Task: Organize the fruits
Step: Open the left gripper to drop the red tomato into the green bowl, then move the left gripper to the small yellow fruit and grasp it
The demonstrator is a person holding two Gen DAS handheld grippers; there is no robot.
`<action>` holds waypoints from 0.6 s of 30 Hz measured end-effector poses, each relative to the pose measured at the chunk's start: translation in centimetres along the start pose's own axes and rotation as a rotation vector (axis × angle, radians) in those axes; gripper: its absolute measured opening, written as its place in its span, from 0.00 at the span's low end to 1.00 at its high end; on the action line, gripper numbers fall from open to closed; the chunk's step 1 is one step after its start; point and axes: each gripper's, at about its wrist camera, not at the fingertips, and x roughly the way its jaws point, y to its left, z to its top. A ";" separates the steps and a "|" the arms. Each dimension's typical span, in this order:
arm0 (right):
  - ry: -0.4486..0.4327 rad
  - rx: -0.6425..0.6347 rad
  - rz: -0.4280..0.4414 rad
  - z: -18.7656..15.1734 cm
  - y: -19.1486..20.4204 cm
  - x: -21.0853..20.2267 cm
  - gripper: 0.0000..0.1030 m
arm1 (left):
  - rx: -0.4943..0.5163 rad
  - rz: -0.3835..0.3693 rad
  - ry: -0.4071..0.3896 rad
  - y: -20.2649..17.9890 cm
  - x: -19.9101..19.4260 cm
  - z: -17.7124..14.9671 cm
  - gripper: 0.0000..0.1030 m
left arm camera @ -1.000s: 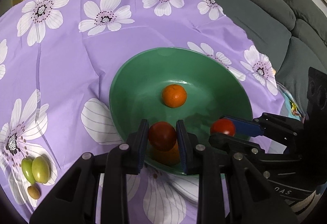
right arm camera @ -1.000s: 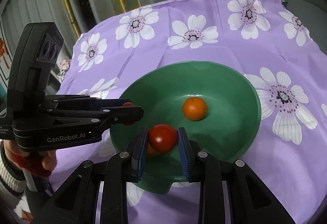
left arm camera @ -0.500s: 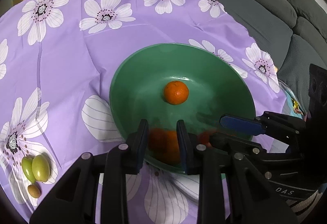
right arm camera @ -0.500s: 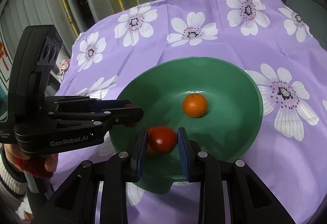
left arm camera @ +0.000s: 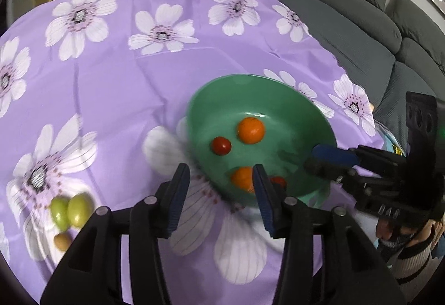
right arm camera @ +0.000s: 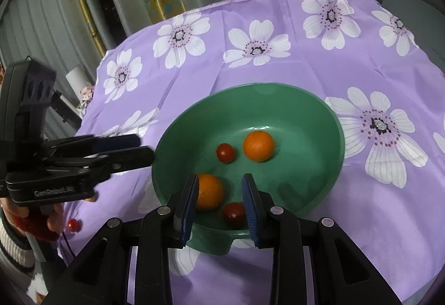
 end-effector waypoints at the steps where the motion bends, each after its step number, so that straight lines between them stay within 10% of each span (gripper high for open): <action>1: -0.003 0.001 -0.001 0.0 0.0 -0.2 0.31 | -0.013 0.004 0.000 0.5 -0.5 -0.4 0.45; 18: -0.004 -0.061 0.101 0.6 4.0 -0.6 0.31 | -0.228 0.183 -0.017 8.2 -7.9 -8.6 0.45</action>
